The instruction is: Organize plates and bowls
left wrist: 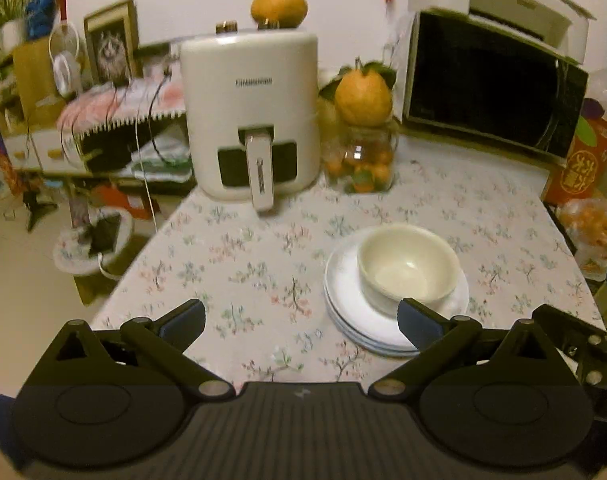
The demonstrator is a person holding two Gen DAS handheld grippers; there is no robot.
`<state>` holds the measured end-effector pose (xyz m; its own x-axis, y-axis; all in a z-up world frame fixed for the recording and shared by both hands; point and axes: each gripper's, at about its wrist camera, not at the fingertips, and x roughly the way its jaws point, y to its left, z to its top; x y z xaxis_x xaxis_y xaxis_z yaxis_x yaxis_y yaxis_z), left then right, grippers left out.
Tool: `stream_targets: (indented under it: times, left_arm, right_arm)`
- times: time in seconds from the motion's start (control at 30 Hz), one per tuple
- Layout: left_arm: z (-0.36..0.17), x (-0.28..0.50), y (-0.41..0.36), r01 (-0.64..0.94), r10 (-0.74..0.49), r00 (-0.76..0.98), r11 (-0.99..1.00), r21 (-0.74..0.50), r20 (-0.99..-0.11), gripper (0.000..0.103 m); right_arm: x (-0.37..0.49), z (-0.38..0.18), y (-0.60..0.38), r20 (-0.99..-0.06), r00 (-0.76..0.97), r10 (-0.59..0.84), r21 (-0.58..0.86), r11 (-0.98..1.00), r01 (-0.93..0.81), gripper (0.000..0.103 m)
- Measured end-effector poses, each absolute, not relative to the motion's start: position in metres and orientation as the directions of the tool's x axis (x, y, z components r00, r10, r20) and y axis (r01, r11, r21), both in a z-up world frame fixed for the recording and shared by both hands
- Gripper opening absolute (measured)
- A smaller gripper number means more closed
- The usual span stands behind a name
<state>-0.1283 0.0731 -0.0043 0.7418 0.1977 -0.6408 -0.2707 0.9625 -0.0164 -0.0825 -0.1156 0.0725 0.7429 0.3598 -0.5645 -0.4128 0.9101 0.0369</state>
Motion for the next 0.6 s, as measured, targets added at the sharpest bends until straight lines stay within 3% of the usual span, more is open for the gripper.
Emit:
stream_targets:
  times: [0.3,0.6]
  left_arm:
    - [-0.006,-0.127,0.071,-0.304,0.236,0.744,0.953,-0.002,-0.625,0.103]
    - [-0.010,-0.132,0.067,-0.277,0.195,0.735,0.961,-0.025,-0.649,0.103]
  right_arm:
    - [-0.074,0.070,-0.123,-0.578,0.739,0.345,0.056,0.921,-0.387,0.099]
    - [-0.074,0.066,-0.122,-0.602,0.706,0.373,0.118,0.916,-0.384,0.099]
